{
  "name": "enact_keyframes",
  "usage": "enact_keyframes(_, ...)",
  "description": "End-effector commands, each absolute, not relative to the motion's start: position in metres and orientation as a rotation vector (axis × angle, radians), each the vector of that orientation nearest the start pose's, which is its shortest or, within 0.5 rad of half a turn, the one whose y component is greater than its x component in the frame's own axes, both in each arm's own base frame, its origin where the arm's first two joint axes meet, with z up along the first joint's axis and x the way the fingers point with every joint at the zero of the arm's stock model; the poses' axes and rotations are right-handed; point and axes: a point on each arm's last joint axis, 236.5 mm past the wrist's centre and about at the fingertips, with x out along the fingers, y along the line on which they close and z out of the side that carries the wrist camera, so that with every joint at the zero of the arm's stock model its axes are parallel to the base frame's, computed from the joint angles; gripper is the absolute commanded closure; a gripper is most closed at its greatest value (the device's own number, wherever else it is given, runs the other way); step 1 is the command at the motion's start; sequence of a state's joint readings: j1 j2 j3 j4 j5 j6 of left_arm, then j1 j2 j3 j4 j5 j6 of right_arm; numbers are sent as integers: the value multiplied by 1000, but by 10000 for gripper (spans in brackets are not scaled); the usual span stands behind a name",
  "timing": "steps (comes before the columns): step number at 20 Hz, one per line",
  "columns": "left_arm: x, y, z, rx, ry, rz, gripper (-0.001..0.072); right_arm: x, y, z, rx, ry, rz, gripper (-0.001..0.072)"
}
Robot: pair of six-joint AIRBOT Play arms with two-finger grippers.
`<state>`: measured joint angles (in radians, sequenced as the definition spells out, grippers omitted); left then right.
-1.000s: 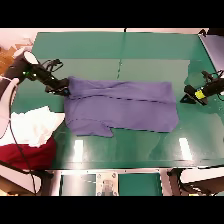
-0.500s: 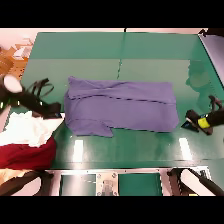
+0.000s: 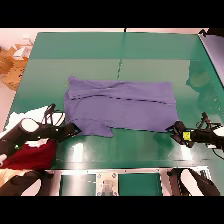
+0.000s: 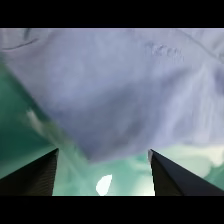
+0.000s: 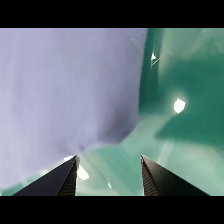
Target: Fold the shirts.
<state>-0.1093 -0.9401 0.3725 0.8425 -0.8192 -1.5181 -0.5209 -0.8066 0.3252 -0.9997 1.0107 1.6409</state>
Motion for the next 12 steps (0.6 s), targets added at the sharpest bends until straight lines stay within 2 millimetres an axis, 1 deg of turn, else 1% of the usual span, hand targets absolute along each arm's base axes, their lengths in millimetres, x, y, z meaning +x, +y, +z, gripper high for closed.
enact_keyframes(1,252,-145,-98,-740,1233,-154,79,234,-10,-98,1075,1135,-340,262)
enact_keyframes(2,256,-145,-99,-766,1222,-138,161,238,-11,-98,1095,1121,-347,263)
enact_keyframes(3,259,-145,-100,-794,1218,-123,323,242,-10,-100,1121,1113,-352,262)
enact_keyframes(4,259,-148,-101,-823,1225,-118,353,244,-9,-102,1152,1114,-357,265)
enact_keyframes(5,259,-153,-99,-837,1227,-137,354,245,-7,-106,1179,1122,-362,301)
enact_keyframes(6,260,-157,-94,-834,1226,-169,482,245,-6,-110,1195,1135,-368,374)
enact_keyframes(7,262,-161,-88,-804,1219,-210,673,244,-4,-113,1210,1146,-371,533)
enact_keyframes(8,265,-164,-81,-782,1217,-245,676,245,-4,-113,1190,1151,-356,695)
enact_keyframes(10,265,-167,-67,-723,1252,-308,677,244,-6,-106,1102,1177,-287,698)
enact_keyframes(12,260,-162,-54,-663,1309,-346,677,241,-15,-93,1043,1224,-265,699)
